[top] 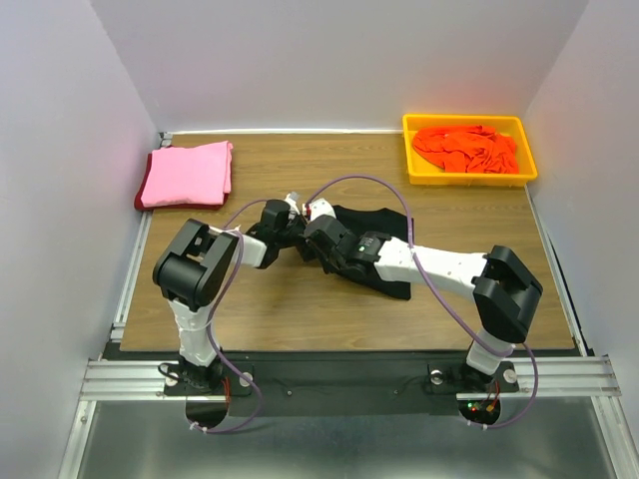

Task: Fold and stack the t-shirts
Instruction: Neatly place the folded tshirt to the corner

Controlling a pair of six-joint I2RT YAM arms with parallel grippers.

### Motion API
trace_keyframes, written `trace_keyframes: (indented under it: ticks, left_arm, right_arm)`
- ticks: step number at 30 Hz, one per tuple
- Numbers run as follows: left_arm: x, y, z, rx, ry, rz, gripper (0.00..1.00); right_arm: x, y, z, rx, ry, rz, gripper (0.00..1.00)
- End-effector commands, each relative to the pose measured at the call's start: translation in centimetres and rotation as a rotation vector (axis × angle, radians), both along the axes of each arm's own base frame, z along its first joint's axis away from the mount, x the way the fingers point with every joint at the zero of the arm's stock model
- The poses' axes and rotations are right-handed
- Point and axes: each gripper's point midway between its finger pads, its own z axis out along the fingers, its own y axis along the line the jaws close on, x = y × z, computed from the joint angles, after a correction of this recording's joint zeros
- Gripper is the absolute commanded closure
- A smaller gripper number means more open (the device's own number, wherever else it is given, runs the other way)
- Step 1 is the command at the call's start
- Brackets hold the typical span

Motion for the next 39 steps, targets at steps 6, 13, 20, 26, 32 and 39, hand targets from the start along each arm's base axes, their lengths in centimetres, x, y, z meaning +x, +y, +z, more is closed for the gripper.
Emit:
trace_keyframes:
  ticks: [6,13,20,26,32,39]
  left_arm:
    - [2.7,0.0,-1.4,0.093,-0.081,0.044,0.39]
    - [4.4,1.0,-0.3,0.176,-0.224,0.061,1.0]
    - [8.4,4.4,1.2,0.498,-0.404,-0.009,1.0]
    - [13.8,11.7,3.7,0.842,-0.47,-0.002,1.0]
    - [17.0,17.9,5.9,1.153,-0.436,-0.042,1.0]
    - [19.7,24.0,8.4,1.469,-0.431,-0.043,1.0]
  right_arm:
    - [0.3,1.4,2.0,0.113,-0.028,0.007,0.99]
    - [0.1,1.3,2.2,0.116,-0.028,0.024,0.91]
    - [-0.1,-0.5,4.1,0.109,-0.087,0.018,0.23]
    - [-1.5,-3.4,5.6,0.115,-0.113,0.003,0.19]
    - [-2.9,-6.0,5.8,0.107,-0.095,-0.036,0.04]
    - [-3.9,-7.1,4.7,0.073,-0.04,-0.059,0.0]
